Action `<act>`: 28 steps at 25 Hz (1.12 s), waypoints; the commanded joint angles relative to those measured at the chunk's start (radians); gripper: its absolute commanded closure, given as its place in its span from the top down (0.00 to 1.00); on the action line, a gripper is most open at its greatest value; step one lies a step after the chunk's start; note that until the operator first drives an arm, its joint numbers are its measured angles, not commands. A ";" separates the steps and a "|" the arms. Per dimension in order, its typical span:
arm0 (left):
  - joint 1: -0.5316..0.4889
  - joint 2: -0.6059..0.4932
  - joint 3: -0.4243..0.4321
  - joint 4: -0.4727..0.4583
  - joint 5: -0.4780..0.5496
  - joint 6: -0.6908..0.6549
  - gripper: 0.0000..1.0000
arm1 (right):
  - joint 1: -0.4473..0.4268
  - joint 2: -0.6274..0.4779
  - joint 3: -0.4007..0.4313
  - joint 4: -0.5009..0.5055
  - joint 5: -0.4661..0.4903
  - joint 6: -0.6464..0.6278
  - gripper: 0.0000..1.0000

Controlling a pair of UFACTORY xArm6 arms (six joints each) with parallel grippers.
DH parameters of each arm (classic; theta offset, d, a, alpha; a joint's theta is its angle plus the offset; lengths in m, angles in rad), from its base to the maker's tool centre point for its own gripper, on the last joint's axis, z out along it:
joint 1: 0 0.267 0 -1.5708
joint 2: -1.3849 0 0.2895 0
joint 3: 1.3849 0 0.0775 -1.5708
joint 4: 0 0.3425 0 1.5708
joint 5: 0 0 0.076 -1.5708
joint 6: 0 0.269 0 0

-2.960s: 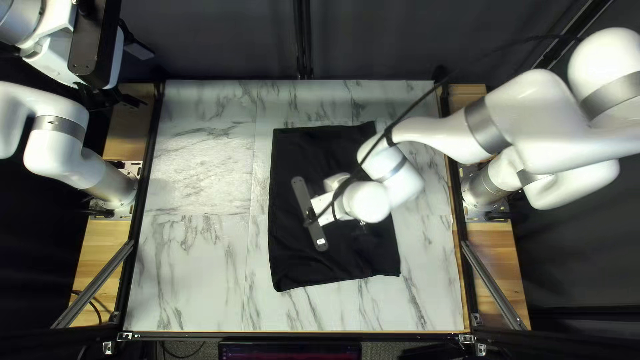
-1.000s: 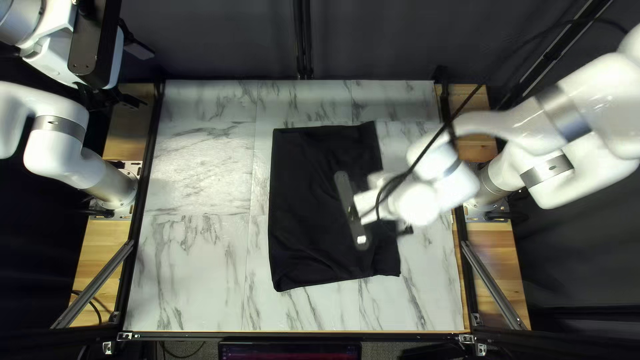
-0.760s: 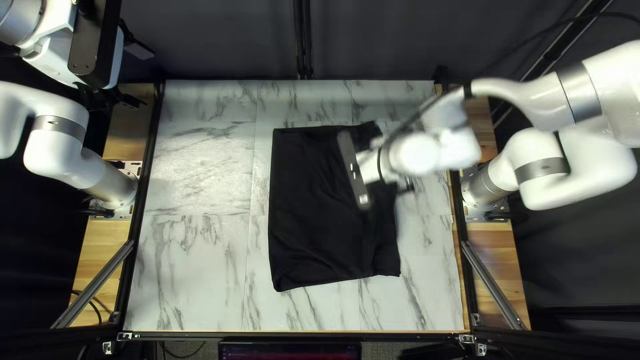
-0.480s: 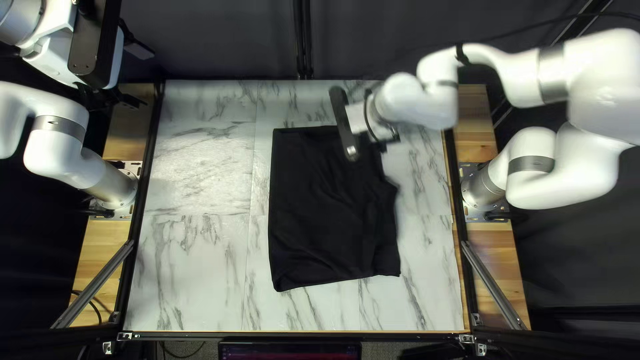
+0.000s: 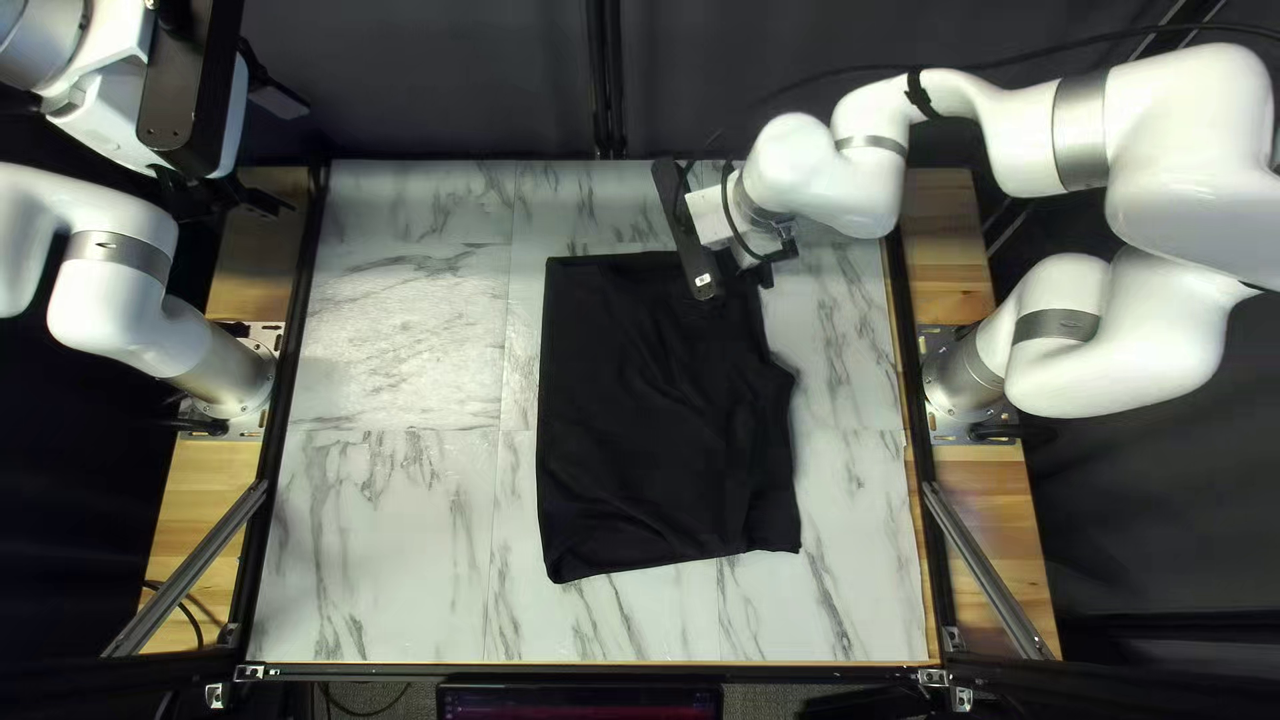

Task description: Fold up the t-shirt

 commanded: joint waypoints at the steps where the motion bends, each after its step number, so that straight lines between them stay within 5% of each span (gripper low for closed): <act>1: 0.000 0.000 0.000 0.000 0.000 0.000 1.00 | -0.085 0.163 -0.124 0.080 0.055 -0.148 1.00; 6: 0.000 0.000 0.000 0.000 0.000 0.000 1.00 | -0.089 0.290 -0.258 0.236 0.173 -0.195 1.00; 15: 0.000 0.000 0.000 0.000 0.000 0.000 1.00 | -0.086 0.278 -0.258 0.270 0.178 -0.175 1.00; 28: 0.000 0.000 0.000 0.000 0.000 0.000 1.00 | -0.117 0.440 -0.345 0.409 0.241 -0.241 0.99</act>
